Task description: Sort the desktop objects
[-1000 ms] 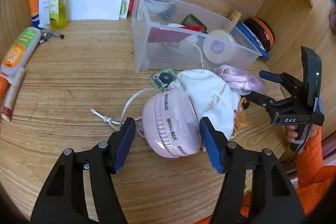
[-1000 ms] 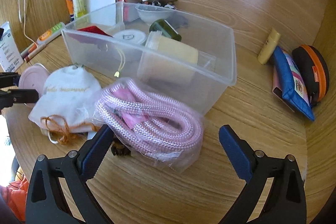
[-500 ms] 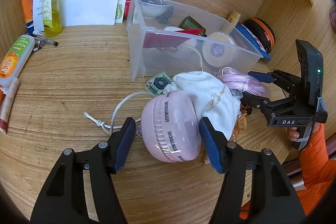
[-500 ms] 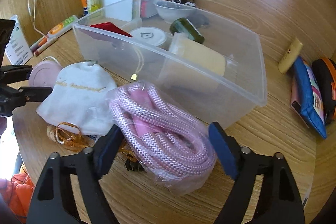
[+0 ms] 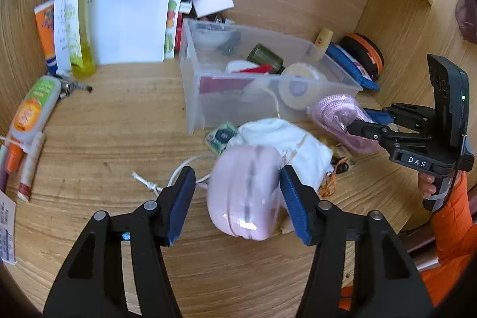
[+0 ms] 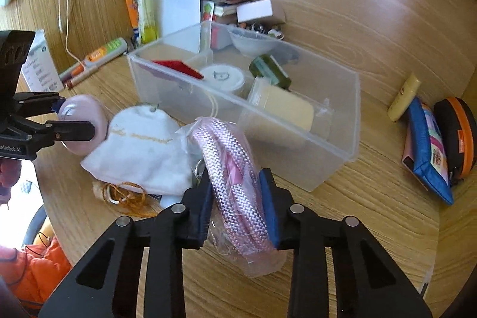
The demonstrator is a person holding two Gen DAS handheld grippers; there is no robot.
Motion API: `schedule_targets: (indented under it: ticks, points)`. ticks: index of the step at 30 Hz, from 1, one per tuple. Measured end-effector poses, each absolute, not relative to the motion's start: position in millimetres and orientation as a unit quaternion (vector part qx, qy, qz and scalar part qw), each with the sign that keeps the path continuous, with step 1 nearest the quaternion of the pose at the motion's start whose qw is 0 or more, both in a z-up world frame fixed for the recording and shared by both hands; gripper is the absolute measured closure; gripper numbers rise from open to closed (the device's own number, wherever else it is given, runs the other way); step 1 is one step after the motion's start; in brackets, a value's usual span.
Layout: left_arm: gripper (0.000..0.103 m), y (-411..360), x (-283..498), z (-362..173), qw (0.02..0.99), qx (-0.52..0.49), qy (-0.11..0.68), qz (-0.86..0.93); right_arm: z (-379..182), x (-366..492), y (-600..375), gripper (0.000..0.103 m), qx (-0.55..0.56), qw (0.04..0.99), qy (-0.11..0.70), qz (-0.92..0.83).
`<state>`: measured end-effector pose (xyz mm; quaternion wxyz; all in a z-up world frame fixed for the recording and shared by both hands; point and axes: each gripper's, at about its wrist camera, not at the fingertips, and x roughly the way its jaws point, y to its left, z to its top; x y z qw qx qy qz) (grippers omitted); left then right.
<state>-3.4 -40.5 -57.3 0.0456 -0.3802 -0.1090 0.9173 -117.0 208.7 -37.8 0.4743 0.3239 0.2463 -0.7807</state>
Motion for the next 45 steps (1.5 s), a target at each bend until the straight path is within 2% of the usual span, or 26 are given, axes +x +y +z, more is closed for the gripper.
schedule_targets:
  ticks: [1,10,14,16,19,24,26,27,28,30,35,44,45]
  points:
    - [0.064,-39,-4,-56,0.046,-0.382,-0.107,0.917,-35,-117,210,0.077,0.323,0.475,0.242,-0.782]
    - [0.064,-38,-6,-51,0.03,-0.378,-0.099,0.92,-8,-113,225,0.078,0.292,0.476,0.214,-0.802]
    - [0.064,-36,-5,-39,0.025,-0.362,-0.087,0.928,3,-115,229,0.082,0.284,0.479,0.196,-0.807]
    - [0.064,-36,-6,-32,0.025,-0.354,-0.087,0.931,6,-116,230,0.092,0.279,0.48,0.189,-0.81]
    - [0.064,-35,-8,-23,0.024,-0.341,-0.084,0.936,12,-117,231,0.098,0.275,0.484,0.181,-0.811]
    - [0.064,-32,-11,-17,0.026,-0.332,-0.083,0.939,9,-114,224,0.098,0.269,0.475,0.211,-0.811]
    - [0.064,-32,-11,-18,0.03,-0.332,-0.084,0.939,1,-114,222,0.093,0.283,0.476,0.22,-0.803]
    - [0.064,-31,-10,-19,0.031,-0.333,-0.085,0.939,-2,-115,222,0.082,0.291,0.476,0.221,-0.8]
    - [0.064,-31,-10,-20,0.033,-0.333,-0.085,0.938,-6,-114,223,0.066,0.297,0.482,0.221,-0.794]
    - [0.064,-29,-9,-21,0.036,-0.334,-0.086,0.938,-11,-113,225,0.045,0.292,0.478,0.229,-0.796]
    - [0.064,-27,-6,-20,0.042,-0.33,-0.09,0.939,-30,-126,215,0.043,0.299,0.453,0.274,-0.794]
    - [0.064,-28,-5,-23,0.042,-0.333,-0.096,0.937,-53,-167,226,0.036,0.379,0.448,0.215,-0.78]
    - [0.064,-28,-6,-22,0.043,-0.332,-0.097,0.937,-52,-169,233,0.032,0.38,0.443,0.207,-0.785]
